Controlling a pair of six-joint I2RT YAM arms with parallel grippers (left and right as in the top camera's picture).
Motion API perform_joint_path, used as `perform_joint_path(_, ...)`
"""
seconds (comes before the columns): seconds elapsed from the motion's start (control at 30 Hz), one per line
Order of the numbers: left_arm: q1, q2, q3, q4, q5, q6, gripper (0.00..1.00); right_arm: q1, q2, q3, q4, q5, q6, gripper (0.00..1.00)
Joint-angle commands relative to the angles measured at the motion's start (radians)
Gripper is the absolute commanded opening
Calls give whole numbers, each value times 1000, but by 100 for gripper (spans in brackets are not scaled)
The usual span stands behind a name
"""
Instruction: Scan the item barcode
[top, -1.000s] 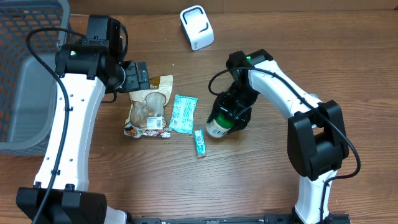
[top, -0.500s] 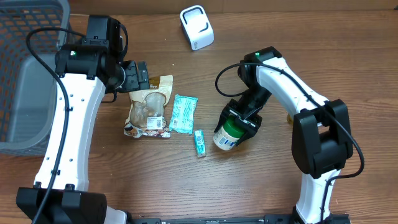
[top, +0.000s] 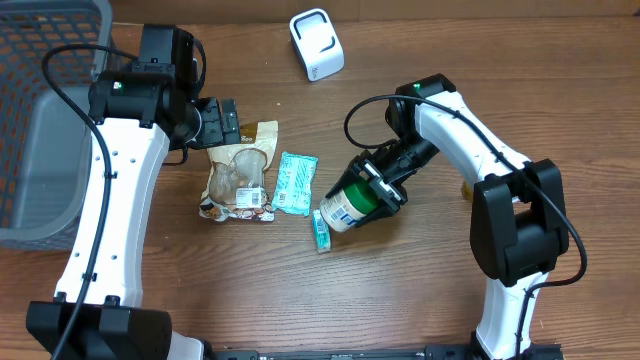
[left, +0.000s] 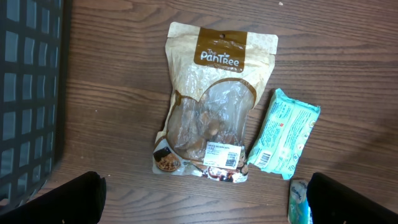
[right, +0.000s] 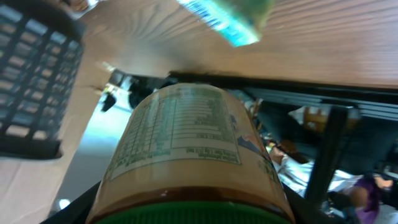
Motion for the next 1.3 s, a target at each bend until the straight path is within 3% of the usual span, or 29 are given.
perform_joint_path(0.0,-1,8,-2,0,5,8,100,-4,-3,22,-3,-87,-23,4)
perform_joint_path(0.2,-1,8,-2,0,5,8,100,-4,-3,22,-2,-62,-23,4)
perform_joint_path(0.73,-1,8,-2,0,5,8,99,-4,-3,22,328,621,-23,4)
perform_joint_path(1.07,-1,8,-2,0,5,8,99,-24,-3,22,625,691,-23,4)
perform_joint_path(1.27,-1,8,-2,0,5,8,100,-42,-5,64,648,673,-22,4)
